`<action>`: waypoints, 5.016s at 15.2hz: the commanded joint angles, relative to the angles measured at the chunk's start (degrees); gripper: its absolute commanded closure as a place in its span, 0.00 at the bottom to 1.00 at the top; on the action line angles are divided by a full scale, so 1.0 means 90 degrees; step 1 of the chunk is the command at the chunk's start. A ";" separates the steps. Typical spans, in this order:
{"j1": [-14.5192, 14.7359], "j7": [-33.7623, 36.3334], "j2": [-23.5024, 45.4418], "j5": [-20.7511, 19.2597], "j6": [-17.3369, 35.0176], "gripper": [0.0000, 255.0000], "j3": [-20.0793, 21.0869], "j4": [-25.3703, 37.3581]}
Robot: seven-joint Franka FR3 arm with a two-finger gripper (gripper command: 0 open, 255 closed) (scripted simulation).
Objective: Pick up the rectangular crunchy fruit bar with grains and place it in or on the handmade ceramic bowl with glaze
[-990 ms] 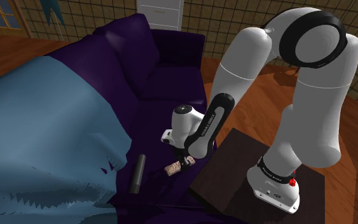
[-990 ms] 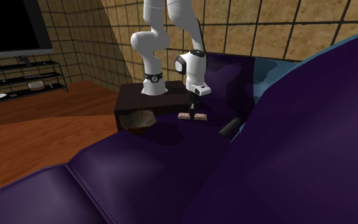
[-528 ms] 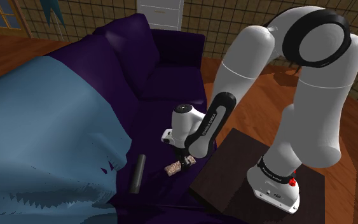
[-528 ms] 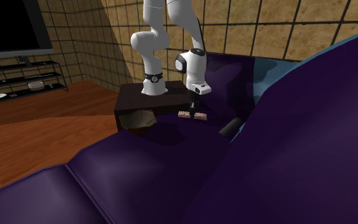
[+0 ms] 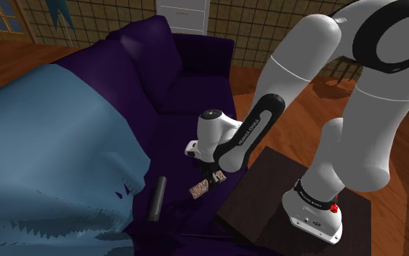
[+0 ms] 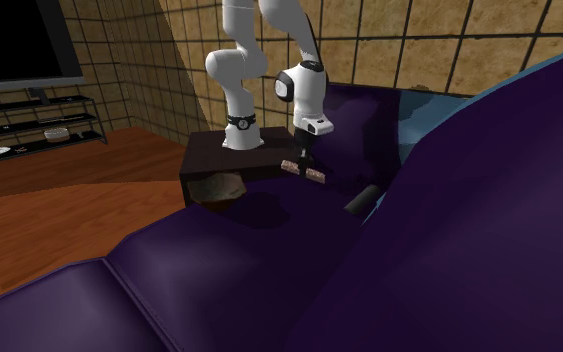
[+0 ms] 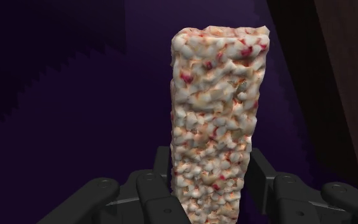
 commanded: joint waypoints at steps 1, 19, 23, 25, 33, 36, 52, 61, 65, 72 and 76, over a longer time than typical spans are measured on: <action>-0.0006 0.0007 -0.0210 -0.0016 -0.0195 1.00 -0.0010 -0.0019; -0.0022 0.0136 -0.1930 -0.0118 -0.1981 1.00 -0.0032 0.0048; -0.0422 -0.0519 -0.2051 -0.0345 -0.2012 1.00 -0.0474 -0.0071; -0.0625 -0.0847 -0.2068 -0.0468 -0.2030 1.00 -0.0700 -0.0079; -0.1396 -0.2176 -0.1838 -0.0879 -0.2116 1.00 -0.1589 0.0225; -0.1653 -0.2690 -0.1637 -0.0953 -0.2158 1.00 -0.1899 0.0472; -0.2094 -0.3956 -0.0193 -0.0467 -0.1256 1.00 -0.2322 0.0973; -0.2120 -0.4058 0.0071 -0.0317 -0.1010 1.00 -0.2270 0.0977; -0.2116 -0.4054 0.0073 -0.0315 -0.1009 0.00 -0.2268 0.0978; -0.2049 -0.3819 -0.0540 -0.0650 -0.1698 0.00 -0.2381 0.1084; -0.2047 -0.3766 -0.0689 -0.0723 -0.1882 0.00 -0.2387 0.1127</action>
